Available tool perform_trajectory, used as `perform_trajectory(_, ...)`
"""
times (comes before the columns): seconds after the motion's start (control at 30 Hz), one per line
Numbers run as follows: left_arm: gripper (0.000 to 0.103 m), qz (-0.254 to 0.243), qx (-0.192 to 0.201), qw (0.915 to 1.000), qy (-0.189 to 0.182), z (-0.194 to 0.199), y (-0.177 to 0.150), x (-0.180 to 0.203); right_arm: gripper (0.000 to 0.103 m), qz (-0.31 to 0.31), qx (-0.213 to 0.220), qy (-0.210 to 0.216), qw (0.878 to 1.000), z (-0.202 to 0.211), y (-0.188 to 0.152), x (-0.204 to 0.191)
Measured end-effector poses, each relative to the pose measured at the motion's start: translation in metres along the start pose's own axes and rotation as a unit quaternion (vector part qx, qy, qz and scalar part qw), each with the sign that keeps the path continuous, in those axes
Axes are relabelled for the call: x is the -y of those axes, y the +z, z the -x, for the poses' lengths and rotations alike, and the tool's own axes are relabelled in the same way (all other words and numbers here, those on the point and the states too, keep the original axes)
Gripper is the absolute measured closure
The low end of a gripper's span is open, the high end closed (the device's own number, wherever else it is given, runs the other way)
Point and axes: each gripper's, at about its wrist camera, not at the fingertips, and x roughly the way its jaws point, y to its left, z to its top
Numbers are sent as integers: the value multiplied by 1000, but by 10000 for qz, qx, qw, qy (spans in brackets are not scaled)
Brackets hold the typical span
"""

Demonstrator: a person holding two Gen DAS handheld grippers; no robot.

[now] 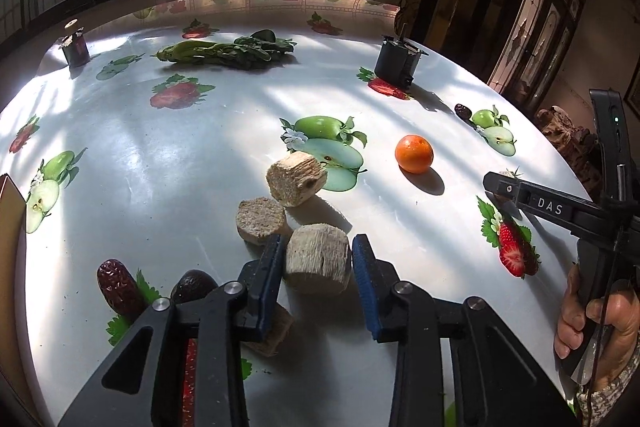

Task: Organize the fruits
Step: 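Move left tool to a white root slice while right tool approaches a white block, then close left gripper on the white slice while right gripper closes on the white block, then carry both white pieces over the box and open both grippers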

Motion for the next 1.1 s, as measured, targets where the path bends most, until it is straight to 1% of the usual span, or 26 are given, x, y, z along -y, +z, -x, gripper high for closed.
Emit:
perform_trajectory(0.03, 70, -11, -2, 10000, 1, 0, 0, 0, 64, 13, 10, -8, 10000, 0, 0, 0)
perform_trajectory(0.1, 70, -55, -6, 10000, 16, 0, 0, 2, 71, 29, 26, -19, 10000, 1, -1, -1)
perform_trajectory(0.3, 71, -69, 75, 9999, -32, 6, -3, 3, 71, -197, 119, -20, 9997, 6, -3, 6)
perform_trajectory(0.47, 71, -42, 161, 9998, 96, 11, -5, 4, 71, -259, 215, -22, 9994, 11, -4, 7)
perform_trajectory(0.57, 71, -32, 153, 9998, 112, 16, -3, 6, 71, -238, 306, 26, 9992, 16, -4, 4)
perform_trajectory(0.63, 71, -10, 260, 9996, 79, 31, -1, 9, 71, -141, 412, 73, 9990, 20, -5, -2)
perform_trajectory(0.73, 71, 89, 438, 9990, 19, 65, -3, 7, 71, 48, 560, 124, 9983, 33, -7, -15)
perform_trajectory(0.83, 70, 291, 614, 9977, 67, 102, -12, -5, 71, 66, 527, 517, 9972, 52, -15, -32)
perform_trajectory(0.93, 70, 587, 762, 9951, 219, 136, -25, -30, 71, 199, 482, 969, 9939, 75, -27, -61)
perform_trajectory(1.03, 70, 841, 884, 9902, 673, 164, -40, -61, 71, 471, 540, 1346, 9883, 99, -38, -97)
perform_trajectory(1.1, 70, 1009, 951, 9847, 1058, 183, -52, -86, 71, 672, 571, 1590, 9833, 113, -45, -123)
